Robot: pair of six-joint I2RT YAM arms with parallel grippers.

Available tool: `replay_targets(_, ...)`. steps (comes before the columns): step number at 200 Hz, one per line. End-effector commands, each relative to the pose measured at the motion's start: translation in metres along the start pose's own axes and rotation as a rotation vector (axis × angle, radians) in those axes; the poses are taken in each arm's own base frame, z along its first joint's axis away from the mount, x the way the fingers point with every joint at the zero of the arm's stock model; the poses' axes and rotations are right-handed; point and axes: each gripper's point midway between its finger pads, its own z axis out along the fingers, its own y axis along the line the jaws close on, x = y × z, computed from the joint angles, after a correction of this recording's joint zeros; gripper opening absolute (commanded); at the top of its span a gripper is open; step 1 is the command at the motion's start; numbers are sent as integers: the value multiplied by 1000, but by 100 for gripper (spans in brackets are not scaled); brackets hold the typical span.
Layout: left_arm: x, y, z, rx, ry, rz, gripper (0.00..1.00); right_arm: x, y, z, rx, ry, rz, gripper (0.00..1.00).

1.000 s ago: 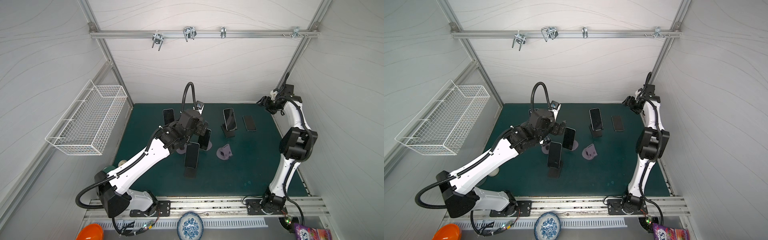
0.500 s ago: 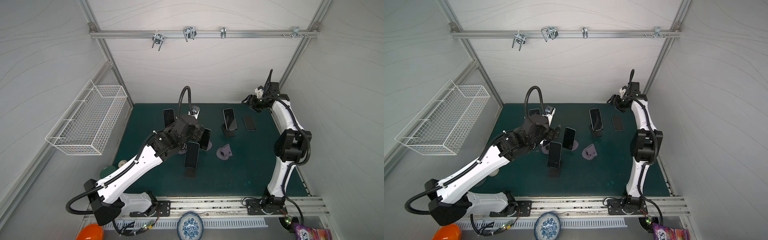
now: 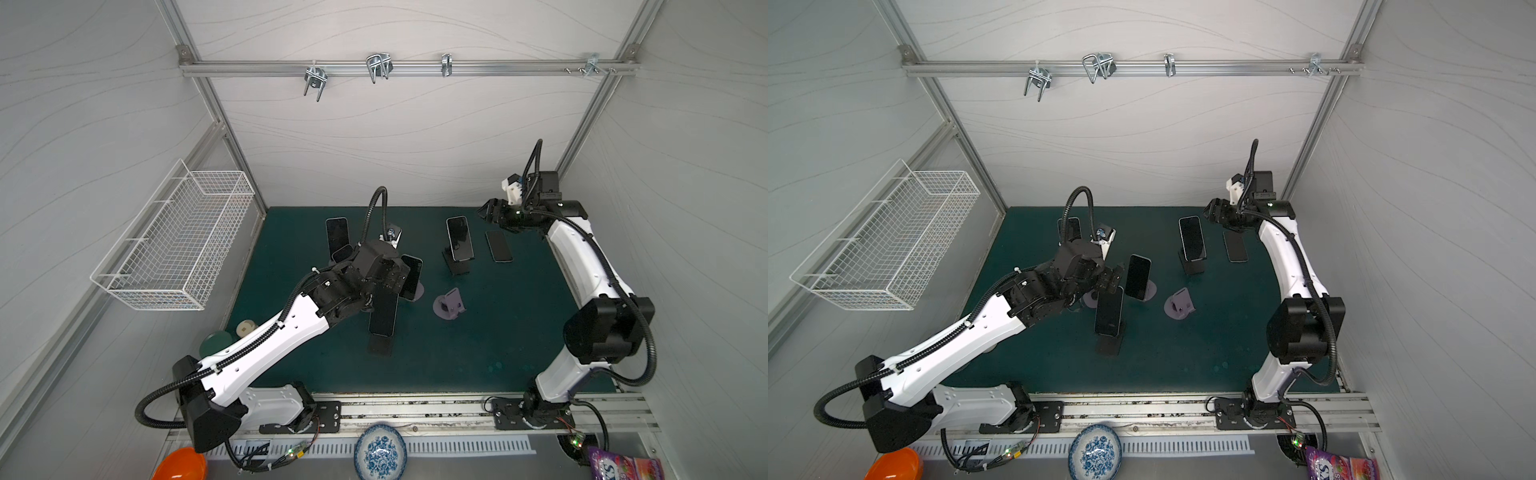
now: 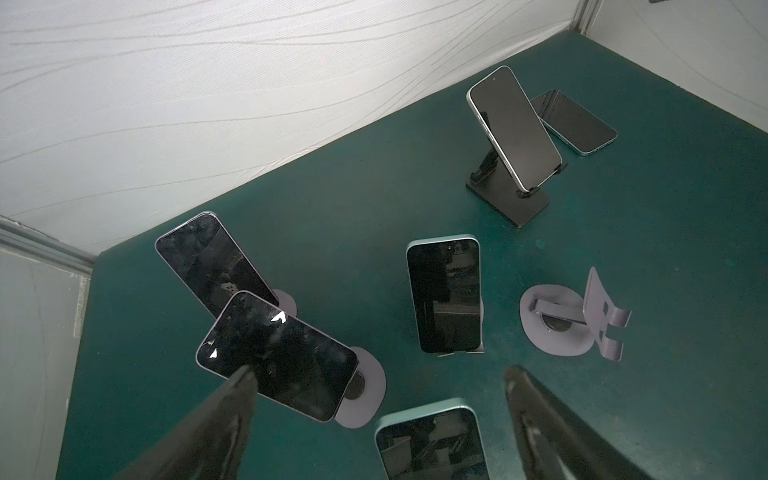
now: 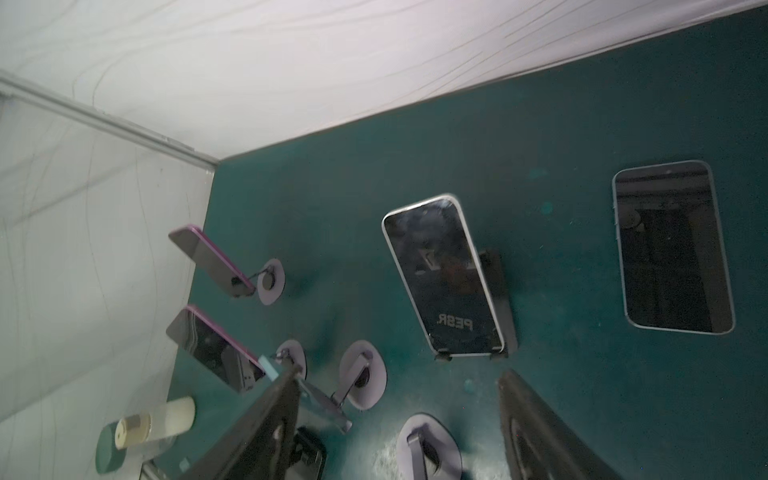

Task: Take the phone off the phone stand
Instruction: 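Raise the right gripper and swing it back toward the central phones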

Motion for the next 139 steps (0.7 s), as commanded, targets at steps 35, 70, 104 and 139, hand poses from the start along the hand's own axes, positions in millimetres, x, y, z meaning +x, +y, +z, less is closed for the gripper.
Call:
replay_targets(35, 4, -10, 3, 50, -22, 47, 96, 61, 56, -7, -22, 85, -191, 78)
replay_targets(70, 7, -13, 1, 73, -31, 114, 98, 94, 77, -14, -36, 85, -260, 77)
replay_targets(104, 9, -23, -2, 138, -66, 166, 99, 116, 93, -23, -32, 57, -347, 77)
replay_targets(139, 9, -20, -1, 148, -77, 220, 99, 127, 98, -23, -31, 25, -406, 76)
